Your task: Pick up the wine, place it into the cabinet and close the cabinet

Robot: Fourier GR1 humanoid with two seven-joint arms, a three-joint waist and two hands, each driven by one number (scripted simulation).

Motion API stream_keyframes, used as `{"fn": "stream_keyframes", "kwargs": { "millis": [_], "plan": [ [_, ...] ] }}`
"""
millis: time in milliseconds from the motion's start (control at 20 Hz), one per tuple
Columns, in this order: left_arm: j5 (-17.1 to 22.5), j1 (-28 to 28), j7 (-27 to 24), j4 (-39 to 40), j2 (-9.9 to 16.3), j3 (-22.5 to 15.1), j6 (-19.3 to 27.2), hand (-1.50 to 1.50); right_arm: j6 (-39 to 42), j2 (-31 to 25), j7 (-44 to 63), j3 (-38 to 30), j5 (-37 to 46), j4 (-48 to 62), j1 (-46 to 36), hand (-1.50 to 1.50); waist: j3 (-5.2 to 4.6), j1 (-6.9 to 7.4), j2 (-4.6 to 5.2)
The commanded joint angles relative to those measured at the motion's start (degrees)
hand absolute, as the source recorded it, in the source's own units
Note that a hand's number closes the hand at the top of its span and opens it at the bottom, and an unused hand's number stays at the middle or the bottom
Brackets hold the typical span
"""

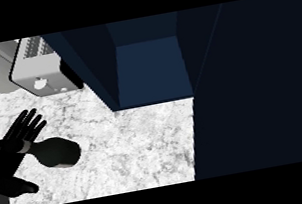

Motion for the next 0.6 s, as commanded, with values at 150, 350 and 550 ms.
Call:
{"fn": "stream_keyframes", "kwargs": {
  "millis": [150,350,550],
  "plan": [
    [-4.26,-0.44,-10.00,4.84,-1.22,-2.90,-2.36,-1.50,0.54,-0.16,1.88,-0.93,-3.34,-7.91,2.93,-1.50,0.00,-0.24,0.00],
    [-6.02,-3.00,-13.14,8.13,0.03,-3.91,-0.94,-1.50,0.91,0.19,0.57,-0.31,-2.18,-6.98,4.14,-1.50,-0.01,-0.33,0.03],
    [-8.52,-0.06,-17.31,10.31,-0.80,-6.53,-0.65,-1.50,0.46,-0.64,2.12,-1.26,-2.35,-5.54,0.65,-1.50,-0.03,-0.15,0.07]
  ]
}}
